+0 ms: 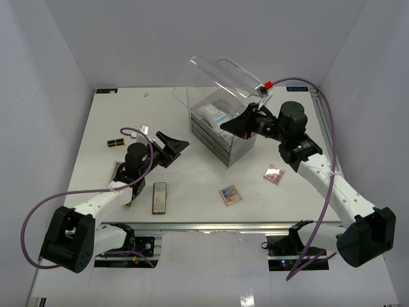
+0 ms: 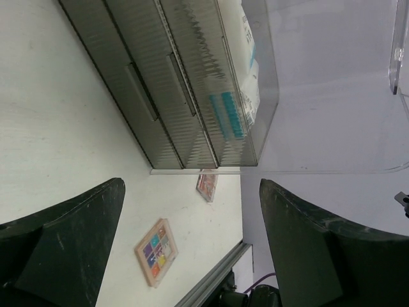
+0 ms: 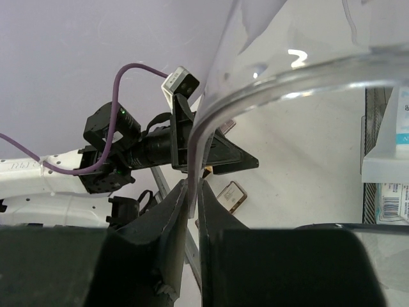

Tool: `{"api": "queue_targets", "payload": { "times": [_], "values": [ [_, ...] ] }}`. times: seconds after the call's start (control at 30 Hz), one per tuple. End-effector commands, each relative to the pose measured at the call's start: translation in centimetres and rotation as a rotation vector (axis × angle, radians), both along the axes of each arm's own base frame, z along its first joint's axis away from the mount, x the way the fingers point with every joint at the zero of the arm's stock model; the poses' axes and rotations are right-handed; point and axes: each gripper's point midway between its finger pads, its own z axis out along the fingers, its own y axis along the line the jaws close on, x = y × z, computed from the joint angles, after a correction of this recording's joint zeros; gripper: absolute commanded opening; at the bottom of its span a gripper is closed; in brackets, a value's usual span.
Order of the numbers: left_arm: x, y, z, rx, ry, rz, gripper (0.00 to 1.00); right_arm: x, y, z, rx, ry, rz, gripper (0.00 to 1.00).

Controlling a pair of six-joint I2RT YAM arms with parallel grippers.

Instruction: Organize the makeup

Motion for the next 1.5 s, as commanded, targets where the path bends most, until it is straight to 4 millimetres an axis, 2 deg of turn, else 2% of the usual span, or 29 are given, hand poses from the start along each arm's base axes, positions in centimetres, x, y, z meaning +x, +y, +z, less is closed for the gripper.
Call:
{"api": "queue_targets", "payload": {
  "times": [0.0, 0.1, 0.3, 0.53, 0.6, 0.8, 0.97, 1.03, 1.1, 1.2, 1.33, 1.47],
  "values": [
    [-0.2, 0.0, 3.5, -0.003, -0.133, -0.032, 0.98, -0.3, -0.4, 3.8, 0.046, -0.160, -0.009, 0.15],
    [0.4, -0.9, 4.5, -0.006, -0.158, -0.080, 0.98, -0.3, -0.5, 3.8, 0.045, -0.162, -0.013, 0.16],
    [2.6, -3.0, 6.6, -0.127, -0.168, -0.122, 0.98, -0.4, -0.5, 3.7, 0.047, -0.169, -0.005, 0.16],
    [4.7, -5.5, 11.2, -0.217, -0.240, -0.163, 0.98, -0.7, -0.4, 3.5, 0.046, -0.175, 0.012, 0.19],
    [4.8, -5.7, 12.4, -0.233, -0.268, -0.165, 0.98, -0.7, -0.4, 3.3, 0.041, -0.176, 0.010, 0.22],
    [4.8, -5.7, 13.7, -0.284, -0.292, -0.166, 0.98, -0.9, -0.6, 2.6, 0.025, -0.179, 0.007, 0.32],
    [4.5, -5.6, 14.0, -0.293, -0.294, -0.162, 0.98, -1.7, -1.3, 2.4, -0.074, -0.296, 0.047, 0.60],
    [4.5, -5.4, 14.0, -0.286, -0.296, -0.157, 0.98, -2.9, -1.7, 2.3, -0.138, -0.395, 0.103, 0.68],
    [4.5, -5.4, 13.8, -0.283, -0.291, -0.155, 0.98, -4.8, -2.2, 1.3, -0.199, -0.479, 0.200, 0.75],
    [4.5, -5.4, 13.2, -0.276, -0.278, -0.153, 0.98, -6.5, -2.9, -0.3, -0.276, -0.570, 0.280, 0.80],
    [4.7, -5.3, 12.1, -0.250, -0.243, -0.140, 0.98, -8.2, -4.1, -1.5, -0.358, -0.679, 0.328, 0.81],
    [4.7, -4.5, 8.4, -0.167, -0.140, -0.094, 0.98, -9.7, -5.3, -2.6, -0.415, -0.742, 0.351, 0.82]
  ]
}}
